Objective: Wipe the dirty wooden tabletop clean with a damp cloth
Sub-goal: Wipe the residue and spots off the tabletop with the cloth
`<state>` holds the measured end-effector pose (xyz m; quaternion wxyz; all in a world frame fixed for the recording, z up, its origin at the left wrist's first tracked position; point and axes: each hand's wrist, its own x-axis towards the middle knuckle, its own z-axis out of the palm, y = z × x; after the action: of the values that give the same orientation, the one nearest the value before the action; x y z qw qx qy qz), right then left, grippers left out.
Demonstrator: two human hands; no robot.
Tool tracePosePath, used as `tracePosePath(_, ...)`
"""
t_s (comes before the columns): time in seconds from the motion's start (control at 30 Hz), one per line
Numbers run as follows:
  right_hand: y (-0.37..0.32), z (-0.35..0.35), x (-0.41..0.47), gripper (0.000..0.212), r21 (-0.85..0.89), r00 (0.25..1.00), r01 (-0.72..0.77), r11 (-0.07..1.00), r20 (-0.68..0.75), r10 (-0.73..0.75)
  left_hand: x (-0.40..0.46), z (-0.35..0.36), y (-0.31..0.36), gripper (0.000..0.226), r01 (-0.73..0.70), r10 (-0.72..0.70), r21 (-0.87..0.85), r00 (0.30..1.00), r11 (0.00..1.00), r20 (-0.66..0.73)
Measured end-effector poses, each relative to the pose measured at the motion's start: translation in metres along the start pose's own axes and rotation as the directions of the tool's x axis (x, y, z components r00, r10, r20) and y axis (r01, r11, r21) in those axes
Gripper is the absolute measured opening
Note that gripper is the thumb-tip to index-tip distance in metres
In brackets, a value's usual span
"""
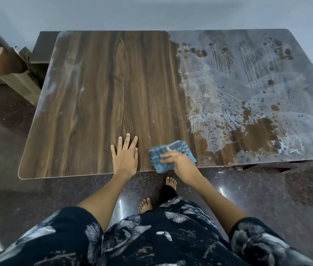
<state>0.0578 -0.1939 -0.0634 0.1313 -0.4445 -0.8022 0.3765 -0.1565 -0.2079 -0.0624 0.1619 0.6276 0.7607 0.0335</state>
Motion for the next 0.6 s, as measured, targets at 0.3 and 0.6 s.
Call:
tracePosePath(0.3, 0.065, -0.07, -0.032, 0.046, -0.065, 0.999, 0.02, 0.998, 0.047, -0.017, 0.052, -0.002, 0.051, 0.048, -0.158, 0.156, 0.056, 0.987, 0.986, 0.041)
tracePosePath(0.6, 0.099, -0.122, 0.057, 0.033, -0.005, 0.99, -0.047, 0.999, -0.13, 0.045, 0.114, -0.004, 0.101, 0.055, -0.178, 0.171, 0.064, 0.98, 0.982, 0.104)
